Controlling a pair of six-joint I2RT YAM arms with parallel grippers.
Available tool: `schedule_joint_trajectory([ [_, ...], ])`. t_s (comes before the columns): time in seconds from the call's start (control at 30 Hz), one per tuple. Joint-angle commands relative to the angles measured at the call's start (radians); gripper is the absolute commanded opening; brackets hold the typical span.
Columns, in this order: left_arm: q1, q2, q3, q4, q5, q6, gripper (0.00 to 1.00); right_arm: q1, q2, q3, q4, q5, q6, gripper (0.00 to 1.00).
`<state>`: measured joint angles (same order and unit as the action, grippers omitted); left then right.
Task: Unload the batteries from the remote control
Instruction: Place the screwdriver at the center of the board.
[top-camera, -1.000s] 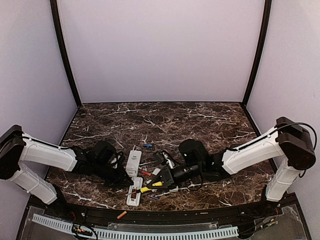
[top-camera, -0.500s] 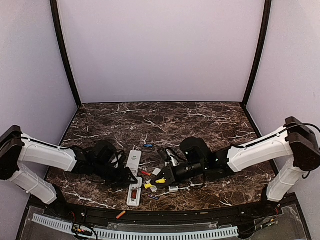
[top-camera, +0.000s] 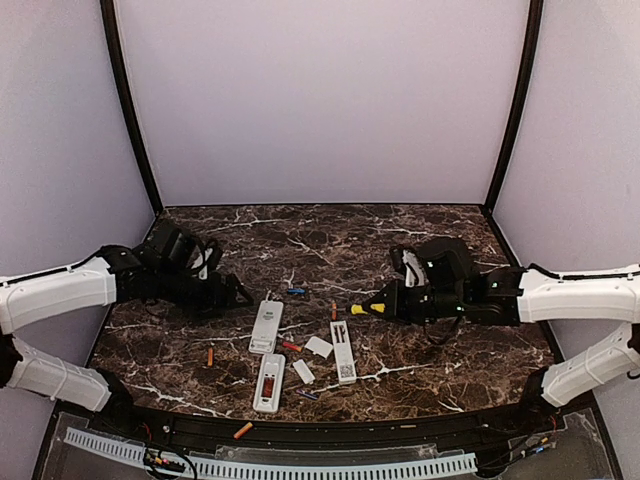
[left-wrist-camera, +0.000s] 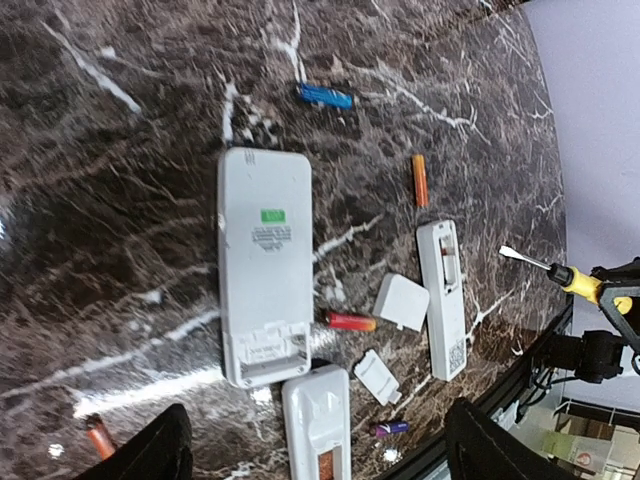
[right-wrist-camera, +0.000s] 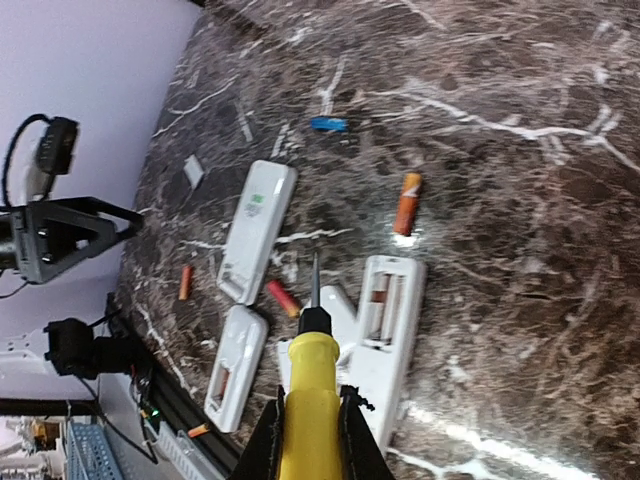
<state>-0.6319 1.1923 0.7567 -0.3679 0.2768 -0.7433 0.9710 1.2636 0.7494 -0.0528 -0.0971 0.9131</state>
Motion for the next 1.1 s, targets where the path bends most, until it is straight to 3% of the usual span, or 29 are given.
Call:
schedule_joint_trajectory([
  [0.0, 0.179, 0.021, 0.103, -0.098, 0.021, 0.234, 0.87, -0.089, -0.027, -0.031, -0.143, 0.087, -0.058, 0.0],
  [0.17, 0.392, 0.076, 0.257, -0.069, 0.1, 0.358, 0.86, -0.22, 0.048, -0.061, -0.079, 0.047, -0.09, 0.0],
  [0.3, 0.562, 0.072, 0.371, -0.083, 0.17, 0.411, 0.86, -0.243, 0.103, -0.044, 0.015, 0.028, -0.132, 0.0],
  [0.43, 0.578, 0.03, 0.392, -0.117, -0.017, 0.483, 0.87, -0.249, 0.171, -0.012, 0.024, 0.013, -0.178, 0.0],
  [0.53, 0.58, -0.027, 0.335, -0.082, -0.047, 0.47, 0.87, -0.249, 0.212, -0.009, 0.027, 0.005, -0.186, 0.01],
  [0.6, 0.58, -0.052, 0.318, -0.057, -0.049, 0.468, 0.88, -0.249, 0.221, -0.018, 0.038, 0.004, -0.185, 0.08],
  [0.8, 0.581, -0.081, 0.314, -0.052, -0.091, 0.463, 0.89, -0.249, 0.199, -0.033, 0.041, 0.022, -0.188, 0.42],
  [1.07, 0.58, -0.081, 0.314, -0.043, -0.088, 0.466, 0.89, -0.25, 0.168, -0.029, -0.001, 0.047, -0.219, 0.67],
])
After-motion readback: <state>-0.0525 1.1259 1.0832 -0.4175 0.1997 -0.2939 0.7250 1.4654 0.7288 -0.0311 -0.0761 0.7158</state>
